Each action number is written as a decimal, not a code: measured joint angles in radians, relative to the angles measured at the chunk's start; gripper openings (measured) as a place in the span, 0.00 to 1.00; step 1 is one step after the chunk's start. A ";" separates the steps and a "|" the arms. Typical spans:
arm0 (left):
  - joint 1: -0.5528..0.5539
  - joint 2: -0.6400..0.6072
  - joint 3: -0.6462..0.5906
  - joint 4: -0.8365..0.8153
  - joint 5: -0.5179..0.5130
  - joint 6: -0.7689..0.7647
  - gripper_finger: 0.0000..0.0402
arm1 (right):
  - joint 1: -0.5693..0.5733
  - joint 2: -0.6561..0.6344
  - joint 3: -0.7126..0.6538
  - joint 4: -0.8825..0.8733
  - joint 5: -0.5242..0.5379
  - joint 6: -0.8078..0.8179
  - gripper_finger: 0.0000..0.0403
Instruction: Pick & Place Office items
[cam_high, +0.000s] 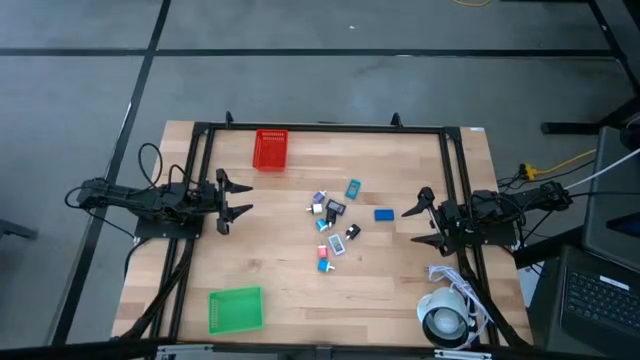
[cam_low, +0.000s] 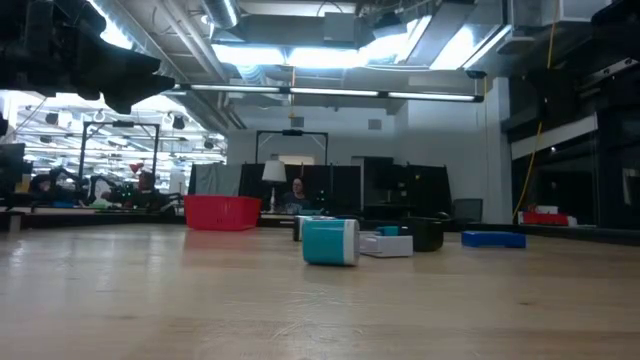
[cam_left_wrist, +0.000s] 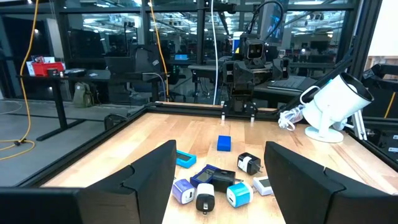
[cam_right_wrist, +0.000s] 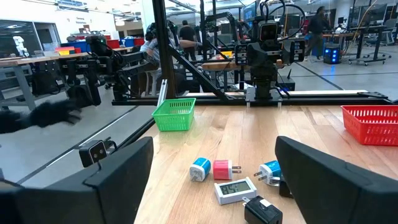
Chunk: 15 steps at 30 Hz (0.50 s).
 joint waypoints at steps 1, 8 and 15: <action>0.000 0.000 0.000 0.000 0.000 0.000 0.60 | 0.000 0.000 0.000 0.000 0.000 0.000 0.85; 0.000 0.000 0.000 0.001 0.000 0.001 0.60 | 0.000 0.000 0.000 0.000 0.000 0.000 0.85; 0.001 0.000 0.000 0.033 -0.023 0.025 0.60 | 0.000 0.000 0.000 0.000 0.000 0.000 0.85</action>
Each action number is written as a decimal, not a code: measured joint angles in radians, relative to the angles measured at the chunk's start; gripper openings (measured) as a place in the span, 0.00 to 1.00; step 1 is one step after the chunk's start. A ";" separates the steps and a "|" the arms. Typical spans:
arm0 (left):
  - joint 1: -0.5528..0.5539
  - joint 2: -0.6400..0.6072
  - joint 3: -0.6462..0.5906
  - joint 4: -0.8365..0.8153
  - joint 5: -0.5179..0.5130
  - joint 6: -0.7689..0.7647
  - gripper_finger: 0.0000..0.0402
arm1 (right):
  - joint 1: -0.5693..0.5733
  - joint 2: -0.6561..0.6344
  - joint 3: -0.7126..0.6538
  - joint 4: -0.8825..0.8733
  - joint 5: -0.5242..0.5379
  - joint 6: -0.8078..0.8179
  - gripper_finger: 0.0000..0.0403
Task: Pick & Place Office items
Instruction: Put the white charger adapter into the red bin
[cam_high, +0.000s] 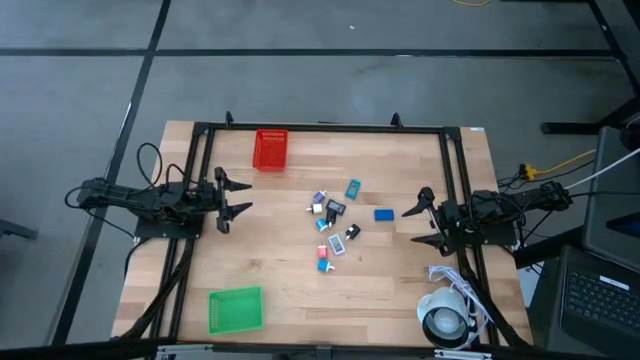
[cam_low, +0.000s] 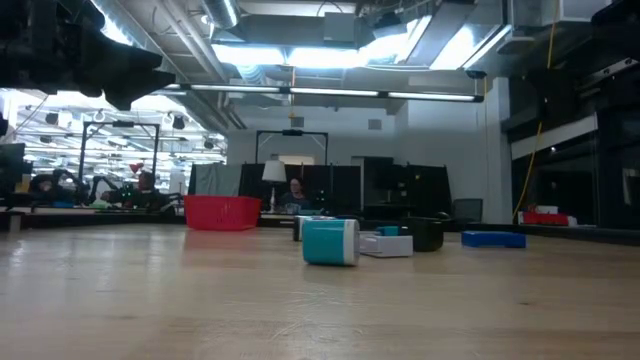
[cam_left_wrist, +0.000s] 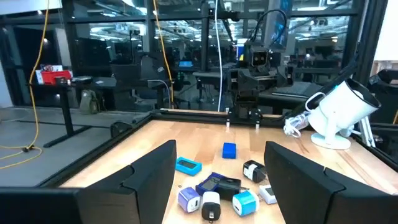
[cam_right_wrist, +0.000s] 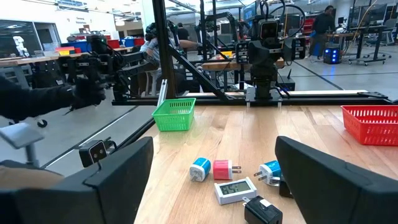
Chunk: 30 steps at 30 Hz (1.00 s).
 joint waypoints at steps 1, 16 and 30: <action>0.000 0.000 0.000 0.012 -0.017 0.001 0.60 | 0.000 0.000 0.000 0.000 0.000 0.000 0.85; 0.000 0.000 0.000 0.067 -0.182 -0.046 0.60 | 0.000 0.000 0.000 0.000 0.000 0.000 0.85; 0.000 0.000 0.000 0.077 -0.400 0.015 0.60 | 0.000 0.000 0.000 0.000 0.000 0.000 0.85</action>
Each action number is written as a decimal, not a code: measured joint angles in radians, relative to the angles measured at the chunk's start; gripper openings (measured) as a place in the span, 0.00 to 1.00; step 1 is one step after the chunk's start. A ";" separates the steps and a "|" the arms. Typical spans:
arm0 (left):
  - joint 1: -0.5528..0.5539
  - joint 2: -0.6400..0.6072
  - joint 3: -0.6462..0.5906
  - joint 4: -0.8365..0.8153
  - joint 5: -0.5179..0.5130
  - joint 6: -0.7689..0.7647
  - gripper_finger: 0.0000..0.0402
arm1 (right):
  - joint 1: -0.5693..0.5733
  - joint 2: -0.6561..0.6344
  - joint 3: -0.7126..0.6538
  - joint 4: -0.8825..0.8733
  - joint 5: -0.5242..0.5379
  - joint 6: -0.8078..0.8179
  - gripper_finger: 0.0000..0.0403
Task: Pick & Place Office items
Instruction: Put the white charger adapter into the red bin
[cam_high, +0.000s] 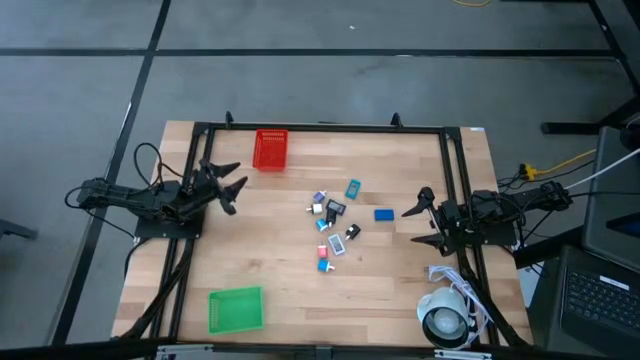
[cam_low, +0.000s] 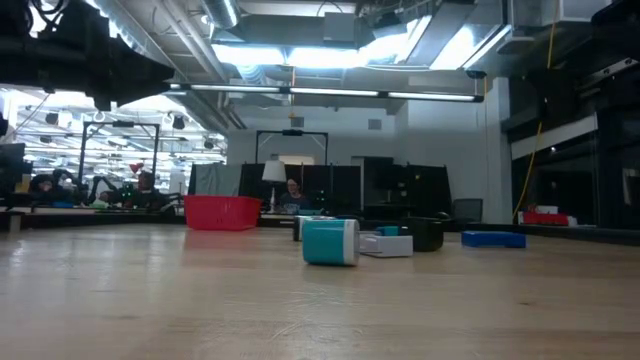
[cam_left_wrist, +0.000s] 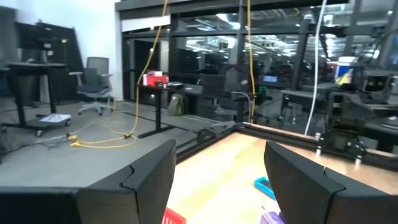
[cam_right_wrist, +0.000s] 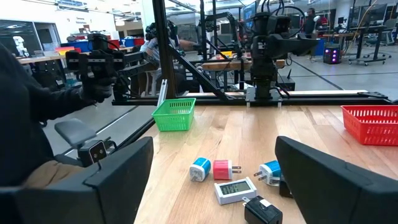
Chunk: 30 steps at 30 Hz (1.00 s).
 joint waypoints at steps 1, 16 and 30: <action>0.000 0.000 0.000 0.000 -0.009 -0.006 0.60 | 0.000 0.000 0.000 0.000 0.000 0.000 0.85; 0.000 0.000 0.000 -0.073 0.015 -0.069 0.60 | 0.000 0.000 0.000 0.040 0.227 -0.026 0.85; 0.000 0.000 0.000 -0.125 0.089 -0.029 0.60 | 0.000 0.000 0.000 0.197 0.746 0.016 0.85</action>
